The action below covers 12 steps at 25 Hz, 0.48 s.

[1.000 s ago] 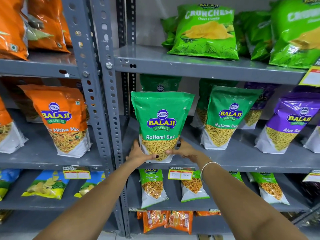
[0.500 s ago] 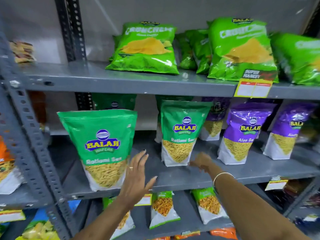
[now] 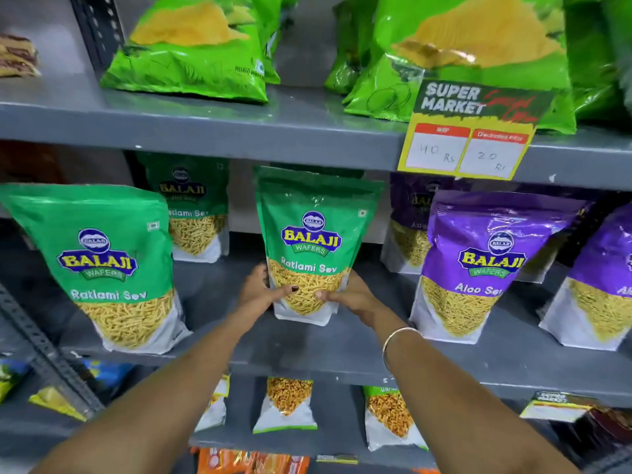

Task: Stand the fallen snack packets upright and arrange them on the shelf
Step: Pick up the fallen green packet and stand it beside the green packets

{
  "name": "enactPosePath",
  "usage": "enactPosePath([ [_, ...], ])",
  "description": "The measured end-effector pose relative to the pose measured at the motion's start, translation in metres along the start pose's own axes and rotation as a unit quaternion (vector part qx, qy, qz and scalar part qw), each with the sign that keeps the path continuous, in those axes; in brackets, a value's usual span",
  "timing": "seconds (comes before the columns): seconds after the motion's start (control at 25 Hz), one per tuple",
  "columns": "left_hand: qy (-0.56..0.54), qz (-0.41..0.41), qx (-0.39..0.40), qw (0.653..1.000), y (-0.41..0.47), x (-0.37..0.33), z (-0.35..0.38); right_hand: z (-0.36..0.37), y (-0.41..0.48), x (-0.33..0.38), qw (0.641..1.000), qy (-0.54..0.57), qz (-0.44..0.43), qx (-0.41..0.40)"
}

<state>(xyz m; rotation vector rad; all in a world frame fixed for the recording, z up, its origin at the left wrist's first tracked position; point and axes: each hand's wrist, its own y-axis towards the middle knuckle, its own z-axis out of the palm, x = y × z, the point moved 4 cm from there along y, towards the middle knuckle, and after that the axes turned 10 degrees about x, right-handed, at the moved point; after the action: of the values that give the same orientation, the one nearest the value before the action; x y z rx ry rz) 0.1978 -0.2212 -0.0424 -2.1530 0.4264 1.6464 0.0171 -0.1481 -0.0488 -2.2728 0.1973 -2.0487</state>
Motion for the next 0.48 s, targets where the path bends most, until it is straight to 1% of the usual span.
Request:
enactPosePath([
  [0.04, -0.006, -0.011, 0.025, 1.0, -0.001, -0.003, 0.0, 0.003, 0.001, 0.003, 1.0, 0.013, -0.009, 0.014],
  [0.08, -0.001, -0.022, 0.029, 0.999, -0.001, -0.004, -0.002, 0.002, 0.005, -0.001, 1.0, 0.022, -0.012, 0.013],
  [0.24, 0.034, -0.034, 0.019, 0.999, -0.014, -0.006, -0.002, 0.002, -0.005, -0.005, 0.999, 0.004, 0.033, -0.042],
  [0.36, 0.062, -0.032, 0.008, 0.998, -0.032, -0.009, 0.002, 0.005, -0.018, -0.004, 0.998, 0.002, 0.056, -0.038],
  [0.48, 0.095, -0.03, 0.008, 0.995, -0.049, -0.007, 0.004, 0.008, -0.034, -0.008, 0.997, 0.009, 0.062, -0.037],
])
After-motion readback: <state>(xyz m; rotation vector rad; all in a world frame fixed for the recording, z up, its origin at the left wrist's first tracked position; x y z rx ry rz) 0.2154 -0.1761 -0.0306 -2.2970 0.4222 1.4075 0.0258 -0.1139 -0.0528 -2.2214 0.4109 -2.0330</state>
